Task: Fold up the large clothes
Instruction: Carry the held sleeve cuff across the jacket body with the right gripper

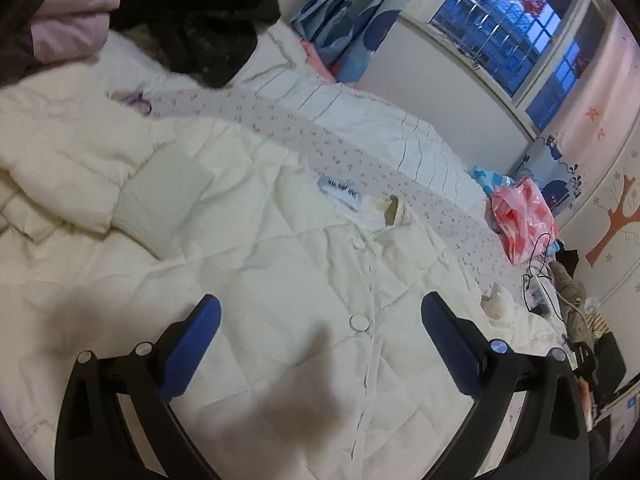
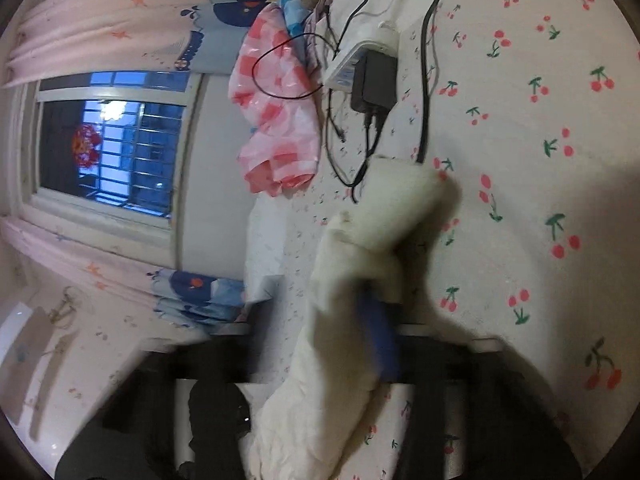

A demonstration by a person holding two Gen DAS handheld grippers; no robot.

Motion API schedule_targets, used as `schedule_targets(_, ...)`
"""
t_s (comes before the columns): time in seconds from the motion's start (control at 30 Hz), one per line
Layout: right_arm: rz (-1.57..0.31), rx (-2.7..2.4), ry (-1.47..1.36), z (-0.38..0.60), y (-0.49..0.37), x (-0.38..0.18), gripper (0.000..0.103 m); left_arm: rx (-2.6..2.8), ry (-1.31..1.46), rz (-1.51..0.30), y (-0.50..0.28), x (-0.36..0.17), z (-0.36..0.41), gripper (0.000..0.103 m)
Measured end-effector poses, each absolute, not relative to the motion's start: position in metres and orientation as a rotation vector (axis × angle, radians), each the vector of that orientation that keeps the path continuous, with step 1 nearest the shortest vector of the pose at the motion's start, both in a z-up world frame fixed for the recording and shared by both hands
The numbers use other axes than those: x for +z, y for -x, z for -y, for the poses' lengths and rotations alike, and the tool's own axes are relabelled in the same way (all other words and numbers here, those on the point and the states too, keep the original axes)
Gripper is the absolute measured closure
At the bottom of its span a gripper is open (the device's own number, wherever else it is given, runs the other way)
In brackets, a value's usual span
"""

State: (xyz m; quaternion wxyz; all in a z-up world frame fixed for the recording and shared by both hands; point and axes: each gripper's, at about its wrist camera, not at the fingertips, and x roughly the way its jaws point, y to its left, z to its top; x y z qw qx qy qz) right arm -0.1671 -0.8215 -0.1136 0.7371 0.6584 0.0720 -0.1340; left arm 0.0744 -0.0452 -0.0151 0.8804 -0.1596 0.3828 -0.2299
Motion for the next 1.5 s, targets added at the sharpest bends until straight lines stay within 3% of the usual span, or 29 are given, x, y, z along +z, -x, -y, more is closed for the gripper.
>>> schedule_targets(0.1, -0.126, -0.354, -1.480, 0.815, 0.182, -0.107, 0.088, -0.489, 0.332, -0.785, -0.074, -0.011, 0.044, 0.007)
schedule_targets(0.2, -0.176, -0.424, -1.552, 0.816, 0.197, -0.119, 0.050, -0.492, 0.359, -0.811, -0.076, -0.013, 0.042, 0.007)
schedule_targets(0.33, -0.191, -0.436, -1.571, 0.826, 0.189, -0.127, 0.049, -0.480, 0.381, -0.830, -0.079, -0.018, 0.040, 0.007)
schedule_targets(0.43, -0.226, -0.432, -1.525, 0.834, 0.167, -0.126, 0.050, -0.471, 0.368, -0.817, -0.078, -0.017, 0.042, 0.007)
schedule_targets(0.47, -0.223, -0.411, -1.496, 0.836, 0.160, -0.123, 0.055, -0.471, 0.364, -0.814, -0.079, -0.017, 0.042, 0.007)
schedule_targets(0.5, -0.214, -0.403, -1.476, 0.836, 0.157, -0.120, 0.079, -0.471, 0.360, -0.811, -0.078, -0.017, 0.043, 0.007)
schedule_targets(0.53, -0.201, -0.396, -1.457, 0.835, 0.157, -0.117, 0.083, -0.471, 0.358, -0.806, -0.078, -0.016, 0.043, 0.007)
schedule_targets(0.7, -0.013, -0.371, -1.281, 0.808, 0.182, -0.084, 0.084, -0.459, 0.325, -0.714, -0.067, -0.002, 0.039, 0.007)
schedule_targets(0.83, -0.155, -0.455, -1.441, 0.818, 0.185, -0.144, 0.087, -0.461, 0.245, -0.792, -0.068, -0.014, 0.048, 0.007)
schedule_targets(0.93, -0.174, -0.486, -1.399, 0.809, 0.182, -0.128, 0.086, -0.450, 0.255, -0.778, -0.067, -0.014, 0.044, 0.007)
schedule_targets(1.2, -0.033, -0.366, -1.255, 0.773, 0.160, -0.008, 0.086, -0.420, 0.311, -0.665, -0.069, 0.018, 0.011, 0.007)
schedule_targets(1.5, -0.043, -0.113, -1.073, 0.658, 0.064, 0.114, 0.086, -0.280, 0.457, -0.575, -0.081, 0.053, -0.069, 0.007)
